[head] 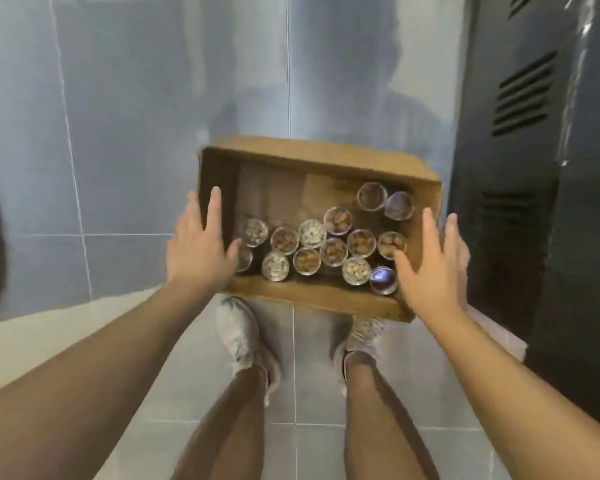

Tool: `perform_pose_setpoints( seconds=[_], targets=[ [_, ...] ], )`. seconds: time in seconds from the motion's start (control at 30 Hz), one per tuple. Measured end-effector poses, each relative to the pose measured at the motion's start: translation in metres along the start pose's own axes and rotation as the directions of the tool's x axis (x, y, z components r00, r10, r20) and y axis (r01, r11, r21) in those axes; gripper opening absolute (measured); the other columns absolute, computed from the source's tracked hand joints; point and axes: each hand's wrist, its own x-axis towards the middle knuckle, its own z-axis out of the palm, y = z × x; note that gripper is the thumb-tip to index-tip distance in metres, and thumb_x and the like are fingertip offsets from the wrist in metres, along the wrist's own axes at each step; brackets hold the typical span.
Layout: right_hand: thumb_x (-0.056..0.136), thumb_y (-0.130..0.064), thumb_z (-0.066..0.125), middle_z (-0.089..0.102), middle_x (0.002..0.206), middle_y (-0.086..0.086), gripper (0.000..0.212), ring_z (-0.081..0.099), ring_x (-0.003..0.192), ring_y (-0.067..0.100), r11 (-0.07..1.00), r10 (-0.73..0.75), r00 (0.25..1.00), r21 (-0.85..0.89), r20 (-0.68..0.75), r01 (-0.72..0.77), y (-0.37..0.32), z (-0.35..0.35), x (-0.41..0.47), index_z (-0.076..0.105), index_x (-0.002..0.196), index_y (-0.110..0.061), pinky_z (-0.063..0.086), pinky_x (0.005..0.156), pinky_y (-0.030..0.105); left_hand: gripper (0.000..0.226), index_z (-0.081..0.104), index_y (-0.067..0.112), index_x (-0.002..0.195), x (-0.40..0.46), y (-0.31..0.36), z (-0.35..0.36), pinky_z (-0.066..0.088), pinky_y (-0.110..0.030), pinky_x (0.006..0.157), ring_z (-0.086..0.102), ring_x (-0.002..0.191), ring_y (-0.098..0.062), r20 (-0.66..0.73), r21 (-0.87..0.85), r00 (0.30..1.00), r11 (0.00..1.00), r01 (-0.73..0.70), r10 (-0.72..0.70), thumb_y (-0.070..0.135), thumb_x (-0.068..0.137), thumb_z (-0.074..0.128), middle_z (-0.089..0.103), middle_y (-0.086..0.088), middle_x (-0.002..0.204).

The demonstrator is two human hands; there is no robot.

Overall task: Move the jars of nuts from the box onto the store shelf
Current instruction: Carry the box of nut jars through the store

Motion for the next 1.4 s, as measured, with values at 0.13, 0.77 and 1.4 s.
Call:
perform_pose_setpoints(
  seconds=[0.13,0.77,1.4],
  targets=[
    [0.097,-0.038,0.063,-0.013,0.169,0.0,0.095,0.002,0.154,0.036,0.992,0.129,0.991,-0.012,0.044,-0.129,0.033,0.047,0.016,-0.009,0.159,-0.042,0.021,0.119,0.061,0.098,-0.005,0.018,0.162,0.027,-0.028,0.05,0.028,-0.052,0.119,0.015,0.152,-0.042,-0.08,0.01,0.995,0.998,0.066,-0.065,0.04,0.095,0.063,-0.005,-0.023,0.168],
    [0.102,-0.013,0.057,0.044,0.153,0.015,0.098,0.052,0.132,0.039,0.97,0.214,0.975,0.134,-0.065,-0.204,0.052,0.095,0.029,-0.017,0.154,-0.052,0.042,0.104,0.061,0.097,-0.003,0.043,0.159,0.057,-0.069,0.091,0.049,-0.047,0.095,0.061,0.111,-0.048,-0.206,-0.43,0.978,0.901,-0.052,-0.042,-0.001,0.095,0.054,0.061,-0.021,0.137],
    [0.102,-0.014,0.056,0.059,0.13,0.022,0.1,0.062,0.112,0.039,0.972,0.197,0.977,0.149,-0.084,-0.183,-0.011,-0.007,-0.003,-0.02,0.148,-0.06,0.045,0.101,0.061,0.101,-0.005,0.062,0.152,0.002,-0.07,-0.027,0.05,-0.045,0.069,0.058,0.066,-0.038,-0.176,-0.495,0.981,0.869,-0.017,-0.08,0.001,0.096,0.053,0.063,-0.015,0.081]
  ],
)
